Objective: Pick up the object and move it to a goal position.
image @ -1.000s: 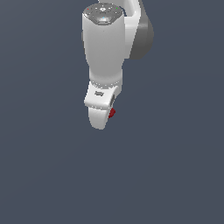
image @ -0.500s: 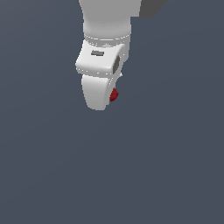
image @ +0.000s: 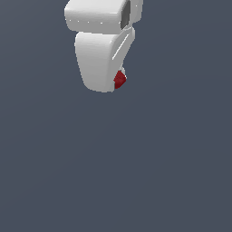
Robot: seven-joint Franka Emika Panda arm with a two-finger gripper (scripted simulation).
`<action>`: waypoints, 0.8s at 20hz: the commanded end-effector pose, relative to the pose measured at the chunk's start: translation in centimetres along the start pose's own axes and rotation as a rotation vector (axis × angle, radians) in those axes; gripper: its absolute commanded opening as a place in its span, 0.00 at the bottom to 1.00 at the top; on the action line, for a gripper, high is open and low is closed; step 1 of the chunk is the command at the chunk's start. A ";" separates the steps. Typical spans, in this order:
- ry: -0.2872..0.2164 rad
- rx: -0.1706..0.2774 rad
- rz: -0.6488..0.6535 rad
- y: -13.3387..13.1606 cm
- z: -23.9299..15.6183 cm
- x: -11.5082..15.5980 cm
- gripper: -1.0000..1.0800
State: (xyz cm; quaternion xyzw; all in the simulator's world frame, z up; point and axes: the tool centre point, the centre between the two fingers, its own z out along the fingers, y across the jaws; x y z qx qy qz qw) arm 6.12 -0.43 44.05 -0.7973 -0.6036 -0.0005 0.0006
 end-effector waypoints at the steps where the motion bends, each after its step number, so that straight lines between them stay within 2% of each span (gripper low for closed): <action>1: 0.000 0.000 0.001 0.2 -1.3 0.1 0.00; 16: -0.001 0.000 0.002 0.9 -5.6 0.6 0.00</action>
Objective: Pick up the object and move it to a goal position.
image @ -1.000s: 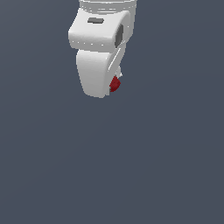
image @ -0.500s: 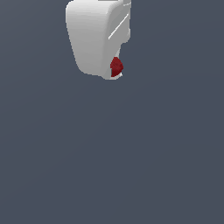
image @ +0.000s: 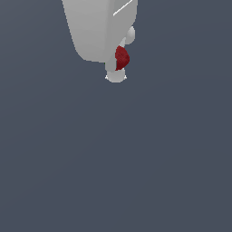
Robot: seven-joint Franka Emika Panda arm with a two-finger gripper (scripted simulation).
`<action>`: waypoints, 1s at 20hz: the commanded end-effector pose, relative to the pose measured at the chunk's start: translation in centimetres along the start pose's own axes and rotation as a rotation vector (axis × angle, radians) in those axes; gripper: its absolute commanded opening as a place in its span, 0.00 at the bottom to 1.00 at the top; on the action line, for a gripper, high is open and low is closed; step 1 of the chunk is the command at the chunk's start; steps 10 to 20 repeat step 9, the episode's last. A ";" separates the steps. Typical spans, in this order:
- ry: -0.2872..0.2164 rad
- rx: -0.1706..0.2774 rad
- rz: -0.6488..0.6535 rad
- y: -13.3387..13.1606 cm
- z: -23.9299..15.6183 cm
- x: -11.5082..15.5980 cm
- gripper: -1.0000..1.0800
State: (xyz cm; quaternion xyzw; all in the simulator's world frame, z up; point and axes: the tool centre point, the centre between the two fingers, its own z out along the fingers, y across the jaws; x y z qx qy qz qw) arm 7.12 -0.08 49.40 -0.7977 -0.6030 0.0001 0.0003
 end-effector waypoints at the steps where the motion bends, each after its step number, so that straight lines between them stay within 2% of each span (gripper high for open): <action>1: 0.000 0.000 0.000 0.1 -0.3 0.0 0.00; 20: 0.000 0.000 0.000 0.2 -0.7 0.1 0.00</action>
